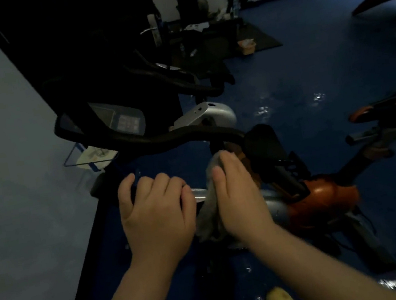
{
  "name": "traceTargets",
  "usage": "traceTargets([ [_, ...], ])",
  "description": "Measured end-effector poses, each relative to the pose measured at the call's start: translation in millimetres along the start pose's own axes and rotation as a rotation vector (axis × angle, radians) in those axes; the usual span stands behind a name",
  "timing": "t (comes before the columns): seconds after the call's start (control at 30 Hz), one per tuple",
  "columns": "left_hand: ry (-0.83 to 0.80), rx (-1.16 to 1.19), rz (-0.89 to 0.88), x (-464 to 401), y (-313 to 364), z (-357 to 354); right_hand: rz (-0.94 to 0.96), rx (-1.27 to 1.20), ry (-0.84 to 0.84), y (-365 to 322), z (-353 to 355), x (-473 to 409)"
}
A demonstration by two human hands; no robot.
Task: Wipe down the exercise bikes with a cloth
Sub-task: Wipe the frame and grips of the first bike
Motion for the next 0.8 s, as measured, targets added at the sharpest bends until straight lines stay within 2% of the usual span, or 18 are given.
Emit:
traceTargets([
  [0.1, 0.013, 0.007, -0.003, 0.7, 0.1, -2.4, -0.047, 0.086, -0.065, -0.2, 2.8, -8.0],
  [0.2, 0.026, 0.006, 0.014, 1.0, -0.3, -3.6, -0.030, 0.068, -0.150, -6.1, 7.2, 8.9],
  [0.27, 0.043, 0.004, 0.029, 0.6, 1.4, -4.6, -0.049, 0.153, -0.183, -7.0, 4.8, -12.6],
  [0.37, 0.053, 0.000, 0.052, -0.3, 2.7, -5.5, -0.187, 0.183, -0.190, -8.7, 0.9, -43.2],
  [0.5, 0.045, 0.002, 0.071, 1.4, 4.0, -6.1, -0.149, 0.125, -0.215, -8.8, 7.5, -20.6],
  [0.63, 0.039, -0.016, 0.081, 0.7, 5.4, -7.4, -0.386, 0.067, -0.127, -8.4, -0.7, -57.9],
  [0.8, 0.048, -0.009, 0.081, 1.8, 6.6, -6.7, -0.401, 0.010, -0.161, -3.3, 11.9, -32.8],
])
Point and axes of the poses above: each hand's wrist, its own x-axis away from the middle knuckle, its own z-axis out of the back of the hand, y = z × x, the point moved 2 cm from there along -x, towards the middle knuckle, and after that the axes turned 10 degrees about y, right-handed, at the moved point
